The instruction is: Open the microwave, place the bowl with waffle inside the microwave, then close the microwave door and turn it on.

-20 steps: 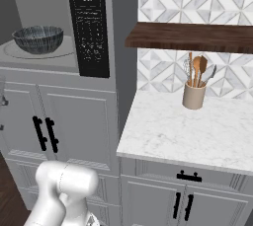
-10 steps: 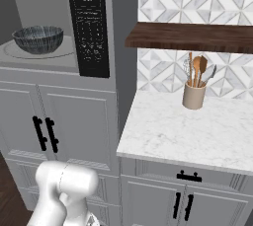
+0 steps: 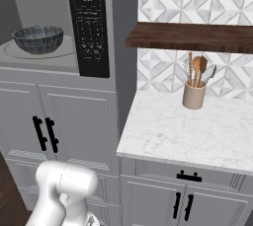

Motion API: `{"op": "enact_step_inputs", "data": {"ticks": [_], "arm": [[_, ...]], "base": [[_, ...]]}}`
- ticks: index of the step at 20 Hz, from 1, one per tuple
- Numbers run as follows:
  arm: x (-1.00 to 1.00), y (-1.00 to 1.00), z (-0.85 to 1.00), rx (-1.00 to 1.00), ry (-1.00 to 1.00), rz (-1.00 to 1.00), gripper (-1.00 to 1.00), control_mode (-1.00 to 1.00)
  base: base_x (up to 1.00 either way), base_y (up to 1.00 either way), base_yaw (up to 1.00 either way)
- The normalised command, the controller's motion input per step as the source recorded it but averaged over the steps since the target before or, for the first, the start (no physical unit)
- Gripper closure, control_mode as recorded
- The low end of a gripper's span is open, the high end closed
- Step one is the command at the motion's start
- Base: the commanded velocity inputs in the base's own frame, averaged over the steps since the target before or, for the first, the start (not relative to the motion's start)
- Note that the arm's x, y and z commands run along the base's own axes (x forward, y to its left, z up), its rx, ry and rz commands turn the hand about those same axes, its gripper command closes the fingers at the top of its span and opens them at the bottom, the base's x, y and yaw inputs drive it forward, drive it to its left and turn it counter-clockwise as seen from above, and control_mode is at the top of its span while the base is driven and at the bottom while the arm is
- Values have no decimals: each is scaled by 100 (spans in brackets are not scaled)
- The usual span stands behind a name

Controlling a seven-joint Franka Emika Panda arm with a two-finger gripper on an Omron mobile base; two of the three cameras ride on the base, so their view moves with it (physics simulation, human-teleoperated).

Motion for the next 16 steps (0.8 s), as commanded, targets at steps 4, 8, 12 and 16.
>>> {"op": "enact_step_inputs", "data": {"ticks": [4, 8, 12, 16], "arm": [[-52, 10, -32, -7, -46, 0, 100, -100], [-39, 25, -30, -14, -33, 0, 100, -100], [-28, 29, -29, -15, -26, 0, 100, -100], [-25, 30, -21, -13, -27, 0, 100, -100]], "base": [[0, 0, 0], [0, 0, 0], [0, 0, 0], [0, 0, 0]]}}
